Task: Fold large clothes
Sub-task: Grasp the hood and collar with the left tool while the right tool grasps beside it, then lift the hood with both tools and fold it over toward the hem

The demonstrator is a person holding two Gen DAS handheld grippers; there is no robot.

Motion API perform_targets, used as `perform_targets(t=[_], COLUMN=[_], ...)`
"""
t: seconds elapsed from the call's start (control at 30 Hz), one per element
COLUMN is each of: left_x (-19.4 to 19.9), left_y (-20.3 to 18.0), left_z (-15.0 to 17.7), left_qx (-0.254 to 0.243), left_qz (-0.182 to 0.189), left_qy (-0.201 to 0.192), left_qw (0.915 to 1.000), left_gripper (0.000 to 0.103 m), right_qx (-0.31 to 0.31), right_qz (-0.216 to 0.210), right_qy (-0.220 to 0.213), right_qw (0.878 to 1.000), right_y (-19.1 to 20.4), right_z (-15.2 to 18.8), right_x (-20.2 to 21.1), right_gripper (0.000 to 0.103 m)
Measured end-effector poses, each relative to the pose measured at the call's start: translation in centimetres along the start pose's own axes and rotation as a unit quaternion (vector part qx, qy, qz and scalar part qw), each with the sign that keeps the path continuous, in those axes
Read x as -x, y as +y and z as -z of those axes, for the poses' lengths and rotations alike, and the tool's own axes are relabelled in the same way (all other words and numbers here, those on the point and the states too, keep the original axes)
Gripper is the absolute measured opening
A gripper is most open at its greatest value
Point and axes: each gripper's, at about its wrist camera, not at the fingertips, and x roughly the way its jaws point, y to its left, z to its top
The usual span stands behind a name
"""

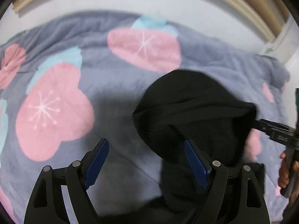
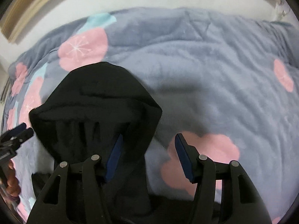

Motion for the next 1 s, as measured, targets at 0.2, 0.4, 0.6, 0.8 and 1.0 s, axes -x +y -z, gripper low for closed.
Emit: perform_targets(t=[0.2, 0.4, 0.6, 0.8, 1.0], left_x=[-5.5, -1.2, -8.0, -2.4, 5.1], left_y=[2.0, 3.2, 4.1, 3.6, 3.5], left_z=[-1.8, 1.8, 4.4, 5.3, 4.4], left_qx=[0.047, 0.033, 0.027, -0.033, -0.051], left_qz=[0.013, 0.103, 0.086, 0.037, 0.066], left_qy=[0.038, -0.047, 0.047, -0.006, -0.093], left_qw=[0.9981, 0.9931, 0.9948, 0.9988, 0.9921], left_gripper=[0.009, 0.01, 0.02, 0.053, 0.054], right_qx=[-0.007, 0.031, 0.034, 0.043, 0.046], right_qz=[-0.012, -0.048, -0.029, -0.04, -0.064], right_qy=[0.0, -0.083, 0.009, 0.003, -0.057], right_qw=[1.0, 0.995, 0.999, 0.998, 0.995], right_y=[-0.9, -1.8, -1.5, -3.0, -2.4], right_z=[-1.7, 2.6, 3.7, 3.6, 2.2], right_x=[-2.2, 1.1, -6.2, -1.9, 4.4], right_gripper=[0.007, 0.007, 0.015, 0.042, 0.047])
